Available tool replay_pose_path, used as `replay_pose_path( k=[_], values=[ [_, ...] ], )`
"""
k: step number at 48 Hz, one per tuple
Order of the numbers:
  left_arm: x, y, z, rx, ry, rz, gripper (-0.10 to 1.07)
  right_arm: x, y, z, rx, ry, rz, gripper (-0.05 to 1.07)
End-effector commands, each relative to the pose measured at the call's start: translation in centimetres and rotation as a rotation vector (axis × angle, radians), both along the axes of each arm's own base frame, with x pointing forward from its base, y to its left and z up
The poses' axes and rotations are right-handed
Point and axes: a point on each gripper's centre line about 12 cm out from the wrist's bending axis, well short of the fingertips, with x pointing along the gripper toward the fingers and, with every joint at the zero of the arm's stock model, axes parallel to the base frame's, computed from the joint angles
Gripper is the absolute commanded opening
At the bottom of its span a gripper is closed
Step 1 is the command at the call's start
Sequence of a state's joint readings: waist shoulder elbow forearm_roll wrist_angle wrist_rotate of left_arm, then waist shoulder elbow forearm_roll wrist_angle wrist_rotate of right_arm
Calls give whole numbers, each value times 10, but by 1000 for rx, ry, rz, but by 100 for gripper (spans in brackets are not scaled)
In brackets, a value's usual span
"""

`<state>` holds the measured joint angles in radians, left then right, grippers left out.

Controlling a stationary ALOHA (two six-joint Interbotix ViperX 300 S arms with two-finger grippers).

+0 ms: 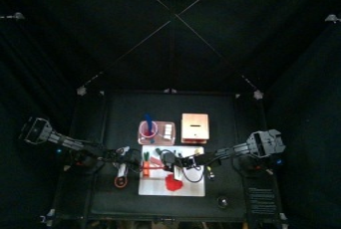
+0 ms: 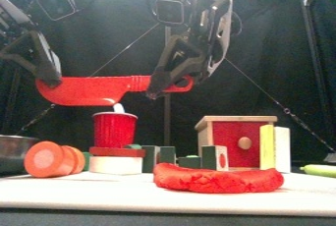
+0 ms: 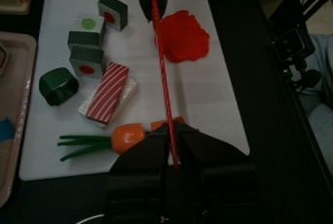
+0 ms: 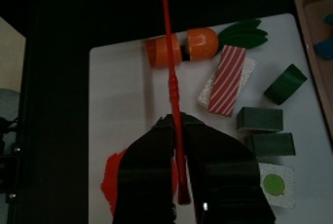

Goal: Cut carrot

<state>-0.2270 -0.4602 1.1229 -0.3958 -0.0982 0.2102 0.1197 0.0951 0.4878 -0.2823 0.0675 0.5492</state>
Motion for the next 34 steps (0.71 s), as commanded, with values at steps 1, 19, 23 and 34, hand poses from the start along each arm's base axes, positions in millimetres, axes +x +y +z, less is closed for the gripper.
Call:
replay_pose_path(
  k=[1,19,23,34],
  values=[
    [7,2,11,-1,-55,15,51,4,-4,35,20,-118,-2,9],
    [15,6,27,-3,-181,53,69,-4,-3,38,34,-154,8,9],
    [15,7,30,-4,-203,62,75,-7,-3,35,37,-145,5,9],
    [13,14,42,3,-276,87,78,-20,-5,33,46,-135,-2,9]
  ],
)
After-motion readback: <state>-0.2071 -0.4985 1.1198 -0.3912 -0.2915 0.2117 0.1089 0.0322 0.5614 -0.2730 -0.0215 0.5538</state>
